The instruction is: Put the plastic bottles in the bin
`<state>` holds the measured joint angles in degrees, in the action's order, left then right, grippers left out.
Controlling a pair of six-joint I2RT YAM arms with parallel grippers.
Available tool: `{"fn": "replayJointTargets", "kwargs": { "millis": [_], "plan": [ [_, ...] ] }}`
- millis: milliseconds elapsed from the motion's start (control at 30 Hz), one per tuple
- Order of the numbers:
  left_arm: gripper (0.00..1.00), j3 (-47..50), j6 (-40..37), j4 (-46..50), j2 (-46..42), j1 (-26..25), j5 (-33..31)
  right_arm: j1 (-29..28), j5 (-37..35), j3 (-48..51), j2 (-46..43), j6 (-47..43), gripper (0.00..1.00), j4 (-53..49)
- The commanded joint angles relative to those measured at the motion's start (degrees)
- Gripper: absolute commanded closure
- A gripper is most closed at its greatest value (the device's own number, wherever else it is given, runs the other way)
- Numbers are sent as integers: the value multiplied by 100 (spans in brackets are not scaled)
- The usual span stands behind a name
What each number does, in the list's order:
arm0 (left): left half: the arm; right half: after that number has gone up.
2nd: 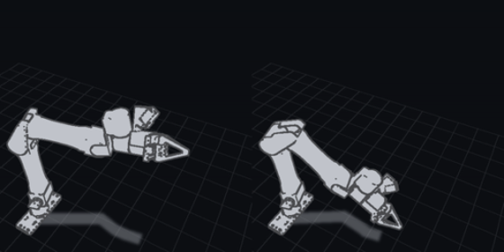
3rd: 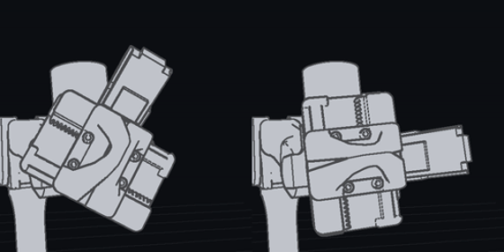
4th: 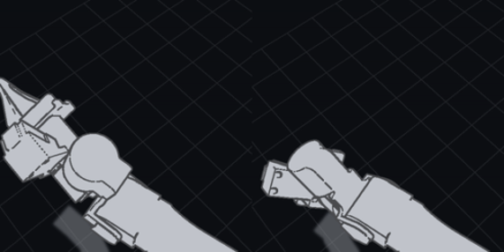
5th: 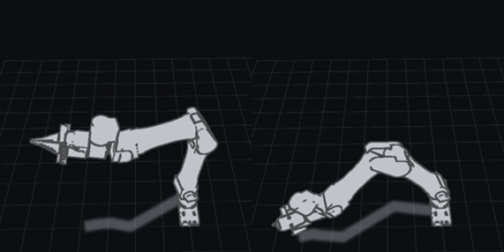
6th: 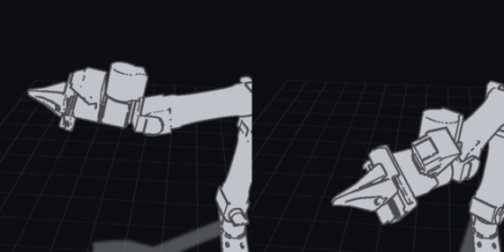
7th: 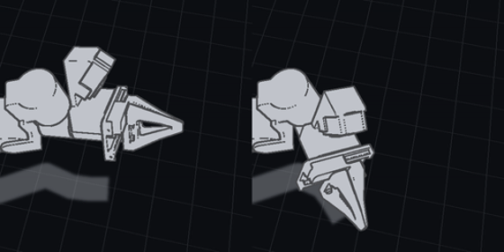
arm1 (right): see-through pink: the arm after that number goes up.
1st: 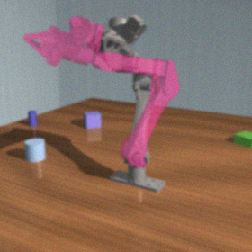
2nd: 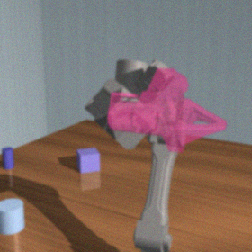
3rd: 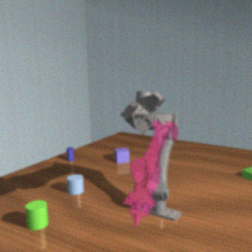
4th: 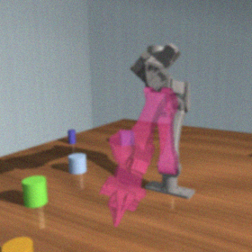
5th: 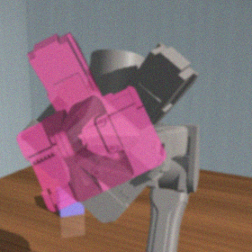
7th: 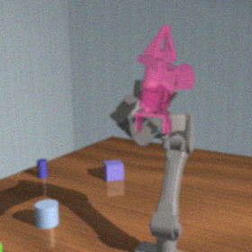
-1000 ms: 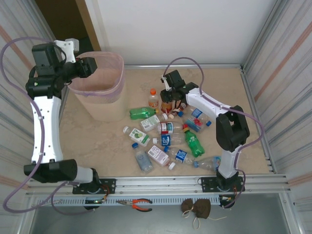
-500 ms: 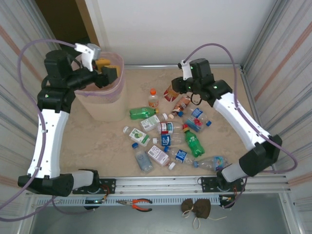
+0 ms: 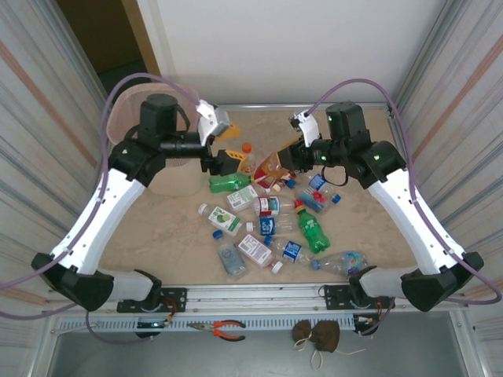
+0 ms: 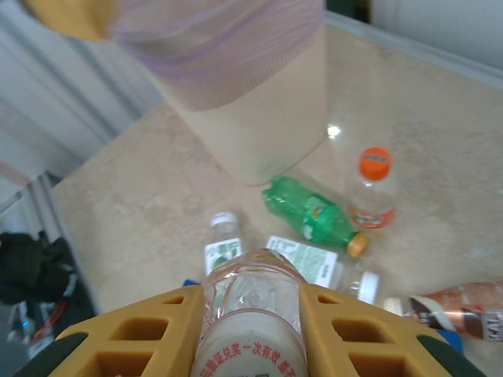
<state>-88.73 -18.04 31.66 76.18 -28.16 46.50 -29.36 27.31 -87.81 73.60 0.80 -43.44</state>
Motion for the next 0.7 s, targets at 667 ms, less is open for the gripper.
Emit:
{"fn": "replayJointTargets", "kwargs": {
  "millis": [667],
  "plan": [
    [40, 361, -1170, 570, 702, -1130, -73, -386, 490, -755, -267, -150, 78, -452]
  ]
}}
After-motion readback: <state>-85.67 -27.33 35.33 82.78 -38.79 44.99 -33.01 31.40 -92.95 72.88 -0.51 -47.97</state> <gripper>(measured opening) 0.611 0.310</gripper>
